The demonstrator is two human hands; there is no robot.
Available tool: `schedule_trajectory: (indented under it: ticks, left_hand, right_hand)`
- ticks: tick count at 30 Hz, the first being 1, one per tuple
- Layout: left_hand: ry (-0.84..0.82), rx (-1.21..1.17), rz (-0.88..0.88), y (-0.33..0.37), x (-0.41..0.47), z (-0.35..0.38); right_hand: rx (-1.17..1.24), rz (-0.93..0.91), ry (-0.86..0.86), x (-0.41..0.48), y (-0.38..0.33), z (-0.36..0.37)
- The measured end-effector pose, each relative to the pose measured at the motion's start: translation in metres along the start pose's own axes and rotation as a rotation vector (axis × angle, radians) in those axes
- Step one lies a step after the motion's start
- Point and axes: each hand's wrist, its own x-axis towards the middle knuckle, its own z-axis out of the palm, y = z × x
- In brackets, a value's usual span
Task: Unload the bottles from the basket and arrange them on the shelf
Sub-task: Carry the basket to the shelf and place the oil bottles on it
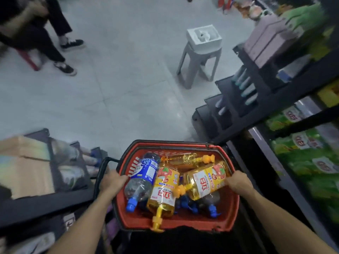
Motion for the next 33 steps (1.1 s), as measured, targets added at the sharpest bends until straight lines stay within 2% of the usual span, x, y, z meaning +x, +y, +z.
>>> schedule_trajectory:
  ticks: [5, 9, 11, 13, 21, 28, 33]
  left_hand:
    - [0.029, -0.065, -0.144, -0.005, -0.016, 0.032]
    - [-0.058, -0.132, -0.32, -0.019, -0.028, 0.079]
    - [-0.12, -0.17, -0.391, -0.033, -0.022, 0.101]
    - [-0.173, -0.163, -0.383, -0.042, -0.006, 0.122]
    - [-0.211, -0.172, -0.382, -0.016, 0.075, 0.149]
    - [-0.162, -0.185, -0.453, -0.011, 0.161, 0.204]
    - [-0.038, -0.226, -0.407, -0.005, 0.256, 0.279]
  right_hand:
    - [-0.089, -0.06, -0.106, 0.071, 0.008, 0.0]
    - [-0.091, -0.159, -0.158, 0.098, -0.011, -0.012]
    - [-0.086, -0.143, -0.192, 0.111, -0.022, -0.011]
    - [-0.12, -0.131, -0.203, 0.127, -0.031, -0.006]
    - [-0.243, -0.074, -0.195, 0.196, -0.046, 0.049]
    - [-0.231, -0.125, -0.17, 0.3, -0.078, 0.107]
    - [-0.153, -0.151, -0.071, 0.416, -0.076, 0.189]
